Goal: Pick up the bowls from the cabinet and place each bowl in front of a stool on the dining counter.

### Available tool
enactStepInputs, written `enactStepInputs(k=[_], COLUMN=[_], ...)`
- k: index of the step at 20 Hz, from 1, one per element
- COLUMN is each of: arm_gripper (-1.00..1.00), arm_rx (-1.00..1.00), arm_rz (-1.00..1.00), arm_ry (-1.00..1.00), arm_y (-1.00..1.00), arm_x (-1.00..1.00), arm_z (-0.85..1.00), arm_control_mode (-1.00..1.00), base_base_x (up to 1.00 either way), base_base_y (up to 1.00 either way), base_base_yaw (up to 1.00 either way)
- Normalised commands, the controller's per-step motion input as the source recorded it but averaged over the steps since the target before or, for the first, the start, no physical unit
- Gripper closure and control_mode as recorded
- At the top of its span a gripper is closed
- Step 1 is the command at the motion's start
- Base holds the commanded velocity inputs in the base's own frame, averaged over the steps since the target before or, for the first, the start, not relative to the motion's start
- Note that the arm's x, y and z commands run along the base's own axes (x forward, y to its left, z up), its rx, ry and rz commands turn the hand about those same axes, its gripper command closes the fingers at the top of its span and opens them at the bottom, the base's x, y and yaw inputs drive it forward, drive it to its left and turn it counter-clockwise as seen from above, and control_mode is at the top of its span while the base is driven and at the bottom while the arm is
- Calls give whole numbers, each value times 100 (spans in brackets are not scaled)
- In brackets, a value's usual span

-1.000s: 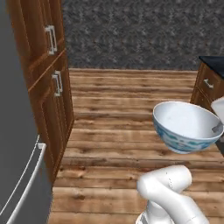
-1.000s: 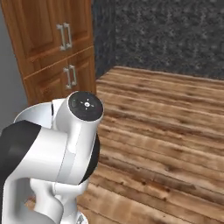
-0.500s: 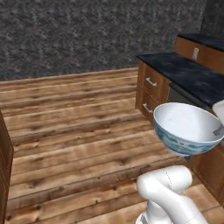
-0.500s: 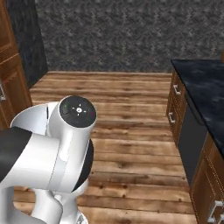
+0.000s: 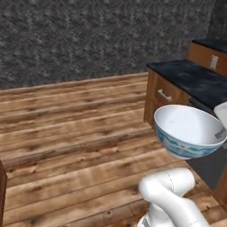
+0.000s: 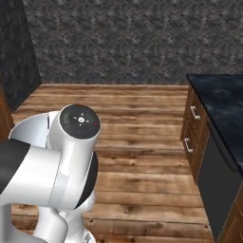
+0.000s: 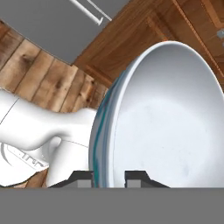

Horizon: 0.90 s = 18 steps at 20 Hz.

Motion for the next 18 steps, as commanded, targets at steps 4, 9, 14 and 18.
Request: enactStepInputs(k=[4, 9, 14, 18], arm_gripper=[100, 100, 100, 100], arm_rx=[0, 0, 0, 0], arm_rz=[0, 0, 0, 0], arm_ry=[0, 0, 0, 0], arm_y=[0, 0, 0, 0], arm_x=[0, 0, 0, 0], arm_z=[0, 0, 0, 0], arm_control_mode=[100, 100, 100, 100], base_base_x=[100, 100, 100, 100], base_base_y=[35, 43, 52, 57], base_base_yaw=[-11, -15, -22, -26])
